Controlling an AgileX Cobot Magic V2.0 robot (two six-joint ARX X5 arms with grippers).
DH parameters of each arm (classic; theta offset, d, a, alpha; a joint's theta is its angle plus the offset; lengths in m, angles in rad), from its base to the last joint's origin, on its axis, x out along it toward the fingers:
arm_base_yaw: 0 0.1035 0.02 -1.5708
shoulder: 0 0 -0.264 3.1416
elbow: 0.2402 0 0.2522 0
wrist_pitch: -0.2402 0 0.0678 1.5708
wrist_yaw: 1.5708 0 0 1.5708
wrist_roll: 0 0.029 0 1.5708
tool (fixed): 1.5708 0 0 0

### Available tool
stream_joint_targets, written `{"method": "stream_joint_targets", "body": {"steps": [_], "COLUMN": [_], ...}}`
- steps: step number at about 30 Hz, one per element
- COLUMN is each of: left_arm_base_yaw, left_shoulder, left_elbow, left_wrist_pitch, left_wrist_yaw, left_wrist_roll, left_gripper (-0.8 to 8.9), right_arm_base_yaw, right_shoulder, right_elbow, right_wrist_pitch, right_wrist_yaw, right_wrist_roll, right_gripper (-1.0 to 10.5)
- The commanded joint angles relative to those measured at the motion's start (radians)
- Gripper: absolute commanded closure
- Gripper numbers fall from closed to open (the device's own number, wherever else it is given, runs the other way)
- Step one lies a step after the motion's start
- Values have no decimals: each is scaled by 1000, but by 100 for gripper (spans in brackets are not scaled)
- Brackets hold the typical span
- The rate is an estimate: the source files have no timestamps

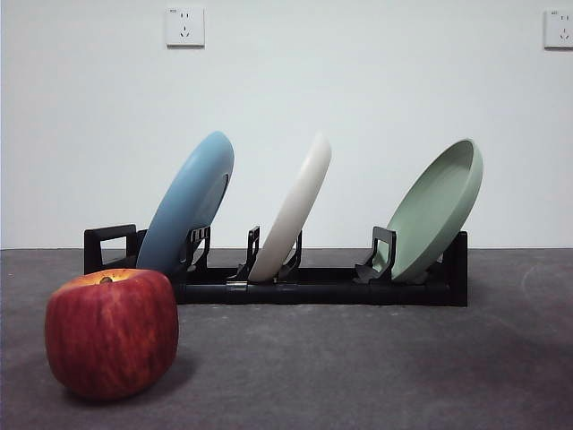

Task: Take the blue plate from the plate rack,put the plate on the table,take the apple from the table,put the apple in the plate

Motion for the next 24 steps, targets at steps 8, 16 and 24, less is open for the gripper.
{"method": "stream_joint_targets", "body": {"steps": [8, 16, 24], "left_arm_base_yaw": [3, 3, 3], "left_shoulder": [74, 323, 630], "left_elbow": [164, 416, 703], "left_wrist_pitch": [-42, -66, -199], "left_wrist_yaw": [55, 137, 354], "left_wrist_roll": [-143, -129, -53], "left_gripper": [819, 819, 819], "right_arm_base_yaw": [0, 0, 0], "right_shoulder": [119, 352, 617], "right_elbow": [211, 494, 813], "right_wrist_pitch": [-60, -145, -364], "right_wrist_yaw": [-9, -9, -100], "right_wrist_roll": [163, 106, -29], "right_gripper": [959, 958, 957]}}
